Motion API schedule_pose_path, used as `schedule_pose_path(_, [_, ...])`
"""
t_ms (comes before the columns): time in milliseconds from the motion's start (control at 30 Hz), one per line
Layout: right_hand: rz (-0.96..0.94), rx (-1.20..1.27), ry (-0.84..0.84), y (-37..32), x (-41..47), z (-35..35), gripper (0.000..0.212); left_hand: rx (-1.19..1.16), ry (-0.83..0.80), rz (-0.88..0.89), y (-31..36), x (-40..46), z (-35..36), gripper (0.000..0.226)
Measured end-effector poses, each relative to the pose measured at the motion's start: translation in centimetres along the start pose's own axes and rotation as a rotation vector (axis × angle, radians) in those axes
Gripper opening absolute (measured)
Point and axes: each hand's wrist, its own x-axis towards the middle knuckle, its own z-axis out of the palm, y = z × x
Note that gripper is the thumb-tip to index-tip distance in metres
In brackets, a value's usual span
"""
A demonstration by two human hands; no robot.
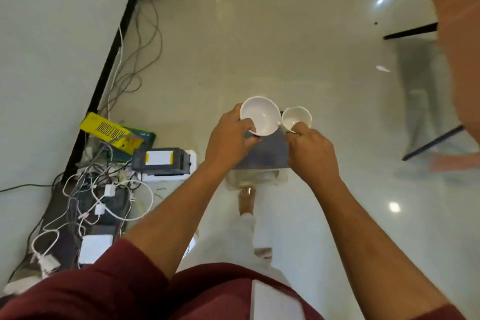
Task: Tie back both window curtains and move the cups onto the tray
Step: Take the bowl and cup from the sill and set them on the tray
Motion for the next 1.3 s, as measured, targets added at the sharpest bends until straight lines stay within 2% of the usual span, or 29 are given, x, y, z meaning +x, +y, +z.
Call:
schedule_pose_path(133, [-0.095,-0.003,-0.154,0.0,5.8,5.1,0.022,0.056,0.018,-0.093,-4.3,1.8,3.9,0.024])
schedule_pose_path(267, [-0.165,-0.051,-0.288,2.1,9.6,12.3,0.03,0.144,-0.087,-0.215,-7.2,3.7,10.3,0.027])
schedule_pose_path(467, [-0.169,-0.068,-0.459,5.9,13.8,22.5,0.034,0.085,-0.177,-0.3,-11.1,7.6,20.8,0.021])
schedule_pose_path(667, [-0.152,-0.052,-0.495,8.6,15.4,28.4,0.04,-0.055,-0.156,-0.286,-14.3,11.0,26.1,0.016])
schedule_pose_path(800, [-0.15,-0.004,-0.472,9.2,16.5,30.1,0.026,-0.079,-0.189,-0.312,-15.4,10.4,28.4,0.016])
schedule_pose_path(867, [-0.172,0.016,-0.518,9.2,17.0,31.1,0.016,-0.082,-0.186,-0.349,-15.7,9.6,29.0,0.016])
schedule_pose_path(933, [-0.186,-0.016,-0.577,9.7,16.9,32.1,0.023,-0.092,-0.189,-0.396,-15.9,8.9,29.3,0.015])
schedule_pose_path(1000, [-0.173,-0.017,-0.535,10.0,16.5,32.6,0.02,-0.086,-0.2,-0.43,-16.0,8.7,29.4,0.013])
schedule_pose_path(1133, [-0.18,-0.028,-0.513,10.0,16.1,33.3,0.034,-0.07,-0.214,-0.424,-16.1,8.6,29.7,0.012])
schedule_pose_path(1233, [-0.209,-0.052,-0.521,10.0,16.6,33.8,0.038,-0.046,-0.196,-0.394,-16.3,8.7,29.8,0.027])
schedule_pose_path(1300, [-0.214,-0.054,-0.531,9.9,16.9,33.7,0.036,-0.07,-0.202,-0.424,-16.4,9.1,29.8,0.061])
